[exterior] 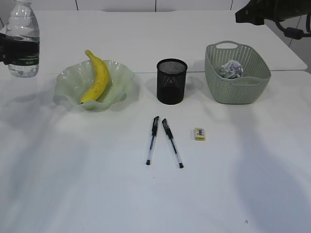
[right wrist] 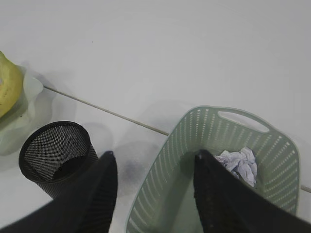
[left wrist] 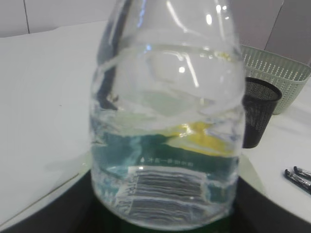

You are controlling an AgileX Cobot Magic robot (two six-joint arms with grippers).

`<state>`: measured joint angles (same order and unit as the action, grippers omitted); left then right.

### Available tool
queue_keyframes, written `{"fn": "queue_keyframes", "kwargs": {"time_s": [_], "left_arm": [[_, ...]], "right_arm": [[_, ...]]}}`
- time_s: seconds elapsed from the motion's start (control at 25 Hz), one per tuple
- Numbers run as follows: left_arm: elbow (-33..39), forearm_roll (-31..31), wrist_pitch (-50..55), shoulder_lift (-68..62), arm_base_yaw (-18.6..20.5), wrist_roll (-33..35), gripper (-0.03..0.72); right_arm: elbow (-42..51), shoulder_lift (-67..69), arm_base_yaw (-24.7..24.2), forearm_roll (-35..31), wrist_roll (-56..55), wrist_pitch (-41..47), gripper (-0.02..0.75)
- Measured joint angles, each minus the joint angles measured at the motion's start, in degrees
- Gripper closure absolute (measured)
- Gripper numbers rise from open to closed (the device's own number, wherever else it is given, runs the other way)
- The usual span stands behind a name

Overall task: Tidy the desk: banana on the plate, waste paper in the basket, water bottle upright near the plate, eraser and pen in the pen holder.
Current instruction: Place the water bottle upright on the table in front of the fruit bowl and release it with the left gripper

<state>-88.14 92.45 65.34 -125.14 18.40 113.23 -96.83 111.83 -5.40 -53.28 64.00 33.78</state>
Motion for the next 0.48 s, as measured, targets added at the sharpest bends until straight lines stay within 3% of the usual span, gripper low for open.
{"fn": "queue_keyframes", "kwargs": {"time_s": [0.48], "left_arm": [[0.0, 0.23, -0.5, -8.14, 1.32, 2.77, 0.312]], "right_arm": [[0.0, 0.0, 0.0, 0.0, -0.07, 0.0, 0.353]]}}
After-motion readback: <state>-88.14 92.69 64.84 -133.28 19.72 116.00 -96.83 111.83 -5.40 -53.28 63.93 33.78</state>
